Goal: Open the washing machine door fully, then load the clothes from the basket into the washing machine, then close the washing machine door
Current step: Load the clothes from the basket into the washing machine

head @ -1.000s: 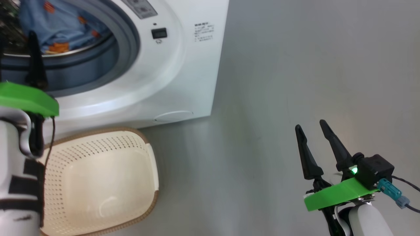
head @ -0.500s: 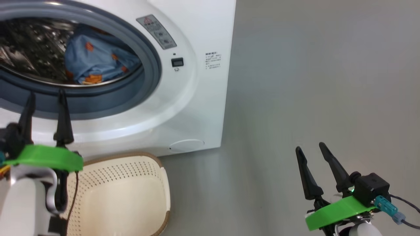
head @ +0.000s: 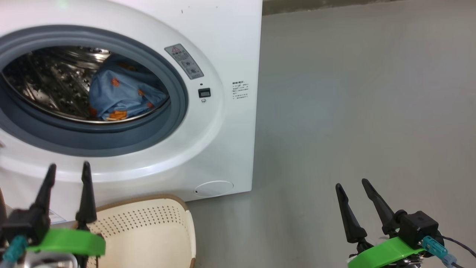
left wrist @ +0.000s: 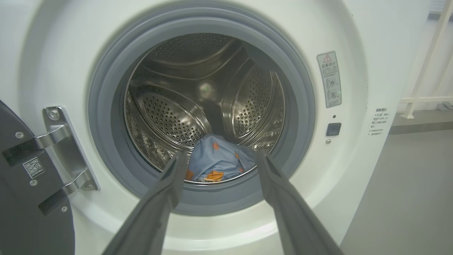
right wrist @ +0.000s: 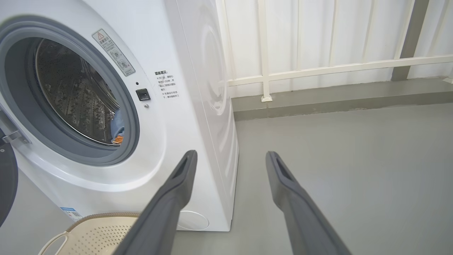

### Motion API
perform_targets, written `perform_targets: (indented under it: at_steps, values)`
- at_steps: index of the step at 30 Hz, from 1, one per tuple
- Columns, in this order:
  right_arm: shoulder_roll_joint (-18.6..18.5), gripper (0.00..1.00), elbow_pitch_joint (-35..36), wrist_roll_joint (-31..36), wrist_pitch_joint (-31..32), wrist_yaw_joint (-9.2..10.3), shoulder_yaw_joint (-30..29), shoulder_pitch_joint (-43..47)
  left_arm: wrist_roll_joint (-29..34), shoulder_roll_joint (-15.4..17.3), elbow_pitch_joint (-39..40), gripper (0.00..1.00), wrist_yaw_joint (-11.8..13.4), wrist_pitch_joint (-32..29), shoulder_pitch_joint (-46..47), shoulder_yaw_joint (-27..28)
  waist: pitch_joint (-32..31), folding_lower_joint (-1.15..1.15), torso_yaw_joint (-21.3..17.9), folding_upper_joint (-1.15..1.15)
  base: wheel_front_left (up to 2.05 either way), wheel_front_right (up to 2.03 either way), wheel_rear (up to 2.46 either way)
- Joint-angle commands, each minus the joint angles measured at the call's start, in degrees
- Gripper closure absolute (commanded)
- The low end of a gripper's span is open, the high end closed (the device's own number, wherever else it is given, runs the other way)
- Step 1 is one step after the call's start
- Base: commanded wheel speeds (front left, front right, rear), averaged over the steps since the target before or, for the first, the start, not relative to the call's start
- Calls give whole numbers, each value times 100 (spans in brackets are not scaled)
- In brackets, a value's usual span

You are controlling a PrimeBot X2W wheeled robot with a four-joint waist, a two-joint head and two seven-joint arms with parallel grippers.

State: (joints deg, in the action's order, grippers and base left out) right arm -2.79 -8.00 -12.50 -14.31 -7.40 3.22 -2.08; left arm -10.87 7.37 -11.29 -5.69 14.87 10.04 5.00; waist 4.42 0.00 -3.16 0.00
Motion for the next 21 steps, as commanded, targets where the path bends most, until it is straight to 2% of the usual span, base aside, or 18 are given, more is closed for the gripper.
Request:
perform_targets:
  at_steps: [1, 11, 21]
  values:
    - [-9, 0, 137, 44, -69, -9, 122, -10, 136, 128, 259, 0, 63, 13, -60, 184, -91, 0, 0, 0, 0, 0, 0]
    - [-9, 0, 129, 43, -69, -9, 91, 113, 99, -213, 771, 0, 250, 13, -1038, 409, -240, 0, 22, 0, 0, 0, 0]
    - [-9, 0, 140, 24, -69, -9, 22, 208, 69, -385, 899, 0, 342, 13, -1706, 251, -327, 0, 53, 0, 0, 0, 0]
